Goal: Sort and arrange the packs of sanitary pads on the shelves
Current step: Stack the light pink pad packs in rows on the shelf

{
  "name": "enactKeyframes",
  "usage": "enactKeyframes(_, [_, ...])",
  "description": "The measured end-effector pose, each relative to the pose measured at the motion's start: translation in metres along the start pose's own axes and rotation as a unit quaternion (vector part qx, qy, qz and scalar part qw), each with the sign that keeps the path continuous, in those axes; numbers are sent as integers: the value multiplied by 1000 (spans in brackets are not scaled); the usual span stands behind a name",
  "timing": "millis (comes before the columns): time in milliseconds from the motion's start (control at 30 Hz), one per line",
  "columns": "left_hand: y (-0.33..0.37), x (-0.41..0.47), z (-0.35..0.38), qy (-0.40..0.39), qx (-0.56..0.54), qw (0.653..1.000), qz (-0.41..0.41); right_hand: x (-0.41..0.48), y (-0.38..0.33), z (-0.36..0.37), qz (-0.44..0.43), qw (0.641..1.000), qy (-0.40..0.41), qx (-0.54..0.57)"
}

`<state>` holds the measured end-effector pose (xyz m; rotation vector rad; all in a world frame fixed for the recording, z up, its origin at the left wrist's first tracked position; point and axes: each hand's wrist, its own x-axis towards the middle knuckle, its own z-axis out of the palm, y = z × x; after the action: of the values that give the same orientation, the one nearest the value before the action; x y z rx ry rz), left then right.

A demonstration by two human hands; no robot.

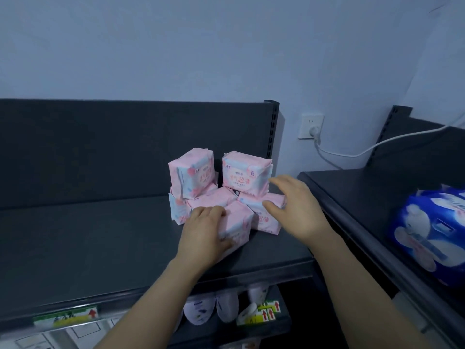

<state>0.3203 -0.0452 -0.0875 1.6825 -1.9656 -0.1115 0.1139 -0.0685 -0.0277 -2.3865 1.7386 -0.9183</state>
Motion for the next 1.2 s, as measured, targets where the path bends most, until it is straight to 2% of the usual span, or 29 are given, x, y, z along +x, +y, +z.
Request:
enactKeyframes(233, [-12,-1,-20,15,-177,981,-82,55,3,15,4,1000,-12,-25])
enactKeyframes(433, [-18,0,-39,71,-248,957,-129,95,3,37,22,996,-70,-56])
enactKeyframes(633, [-21,-2,-46,87,-294,942,-137,98,5,41,6,1000,-13,17])
enactKeyframes(767, [-20,-3,-48,108,-272,949,-120,81,1,20,-2,999,45,24])
enactKeyframes(933, [-23,-3,-50,79,-258,958,-98,35,-3,-13,38,995,80,46])
enactKeyframes(1200, [17,-13,-36,16,-359,932,-46,-86,6,-58,141,977,158,-3])
